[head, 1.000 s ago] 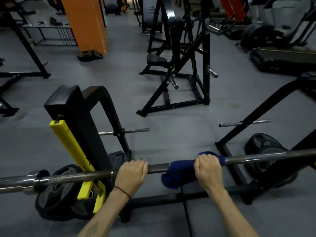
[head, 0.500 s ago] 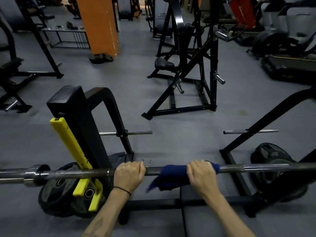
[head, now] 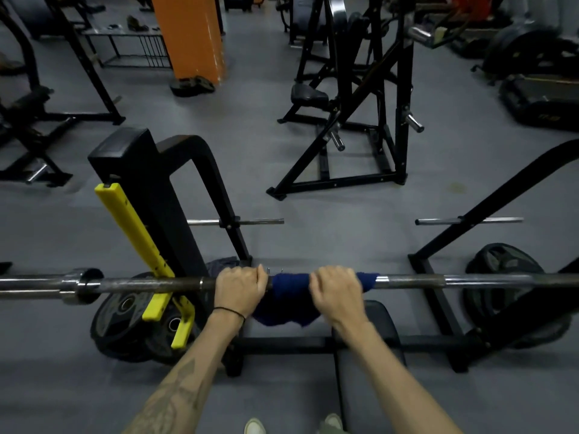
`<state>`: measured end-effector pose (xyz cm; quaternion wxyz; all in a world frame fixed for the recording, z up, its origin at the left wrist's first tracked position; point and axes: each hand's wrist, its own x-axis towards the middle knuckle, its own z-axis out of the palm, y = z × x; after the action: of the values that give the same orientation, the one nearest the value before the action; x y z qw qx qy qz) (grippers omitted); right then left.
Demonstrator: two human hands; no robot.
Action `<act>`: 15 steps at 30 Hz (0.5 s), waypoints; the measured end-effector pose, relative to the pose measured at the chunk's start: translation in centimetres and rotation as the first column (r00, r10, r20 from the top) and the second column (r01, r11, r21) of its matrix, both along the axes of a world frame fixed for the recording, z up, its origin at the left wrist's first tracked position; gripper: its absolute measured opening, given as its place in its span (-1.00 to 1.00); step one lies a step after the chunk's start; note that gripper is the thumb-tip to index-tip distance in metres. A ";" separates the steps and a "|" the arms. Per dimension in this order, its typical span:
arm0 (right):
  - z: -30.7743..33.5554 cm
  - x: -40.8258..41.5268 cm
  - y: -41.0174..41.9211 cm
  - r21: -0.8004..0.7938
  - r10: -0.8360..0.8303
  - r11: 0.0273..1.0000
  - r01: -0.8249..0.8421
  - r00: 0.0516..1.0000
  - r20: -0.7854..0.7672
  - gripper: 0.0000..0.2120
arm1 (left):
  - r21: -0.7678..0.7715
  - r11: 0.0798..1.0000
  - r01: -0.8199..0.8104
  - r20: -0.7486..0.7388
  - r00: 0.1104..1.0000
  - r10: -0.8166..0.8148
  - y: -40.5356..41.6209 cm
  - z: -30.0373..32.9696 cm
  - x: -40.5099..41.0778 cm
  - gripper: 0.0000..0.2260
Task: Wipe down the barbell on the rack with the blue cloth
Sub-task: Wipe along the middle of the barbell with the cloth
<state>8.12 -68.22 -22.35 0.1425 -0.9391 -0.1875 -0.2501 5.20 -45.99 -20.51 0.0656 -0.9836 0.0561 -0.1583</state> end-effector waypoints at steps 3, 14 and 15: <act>-0.2 0.3 -5.7 0.004 -0.073 0.997 0.073 0.997 0.000 -0.68 | 0.032 0.999 0.009 0.008 1.000 -0.010 0.1 -0.9 -0.4 -0.87; -0.2 -2.9 6.5 0.079 -0.034 0.996 0.040 0.997 -0.074 -0.71 | -0.198 0.972 -0.123 -0.006 0.992 0.125 -3.0 -0.6 -1.2 -0.66; 0.1 -2.7 5.7 0.051 0.017 0.999 -0.014 0.998 -0.060 -0.71 | -0.195 0.976 -0.102 -0.009 0.995 0.102 -3.1 -0.8 -1.3 -0.69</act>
<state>5.38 -62.52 -22.26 0.1739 -0.9408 -0.1842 -0.2251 3.90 -49.05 -21.28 -0.0230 -0.9868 -0.0103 -0.1600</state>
